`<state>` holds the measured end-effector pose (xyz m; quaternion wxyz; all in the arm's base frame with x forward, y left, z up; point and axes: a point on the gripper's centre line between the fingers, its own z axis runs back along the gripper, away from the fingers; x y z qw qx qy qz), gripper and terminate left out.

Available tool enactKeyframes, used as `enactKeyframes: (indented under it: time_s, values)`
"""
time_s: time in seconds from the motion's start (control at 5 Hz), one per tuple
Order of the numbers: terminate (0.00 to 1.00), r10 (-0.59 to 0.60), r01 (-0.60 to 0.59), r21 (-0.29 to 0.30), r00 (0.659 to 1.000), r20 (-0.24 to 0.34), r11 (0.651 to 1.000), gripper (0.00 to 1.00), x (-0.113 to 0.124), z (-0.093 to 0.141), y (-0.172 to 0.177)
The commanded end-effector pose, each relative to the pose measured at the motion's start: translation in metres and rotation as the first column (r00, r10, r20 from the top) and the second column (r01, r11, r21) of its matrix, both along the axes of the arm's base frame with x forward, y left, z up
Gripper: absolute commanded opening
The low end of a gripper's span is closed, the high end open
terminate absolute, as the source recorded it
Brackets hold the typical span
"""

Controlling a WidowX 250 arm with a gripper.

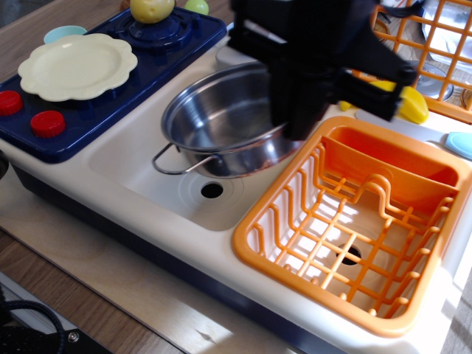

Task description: Put pan from drying rack into sink

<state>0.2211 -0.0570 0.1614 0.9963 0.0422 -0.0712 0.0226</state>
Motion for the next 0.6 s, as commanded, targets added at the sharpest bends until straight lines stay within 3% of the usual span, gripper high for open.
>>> enactKeyframes:
  time_s: [0.0,0.2,0.4]
  values:
    - [0.0,-0.011,0.013,-0.032,0.998,0.054,0.999,0.0,0.003,-0.014,0.03]
    - [0.0,-0.043,0.045,-0.017,0.996,0.076,0.999,0.0,0.001,-0.025,0.044]
    - [0.0,-0.065,0.064,0.013,0.992,0.108,0.998,1.0,0.001,-0.03,0.05]
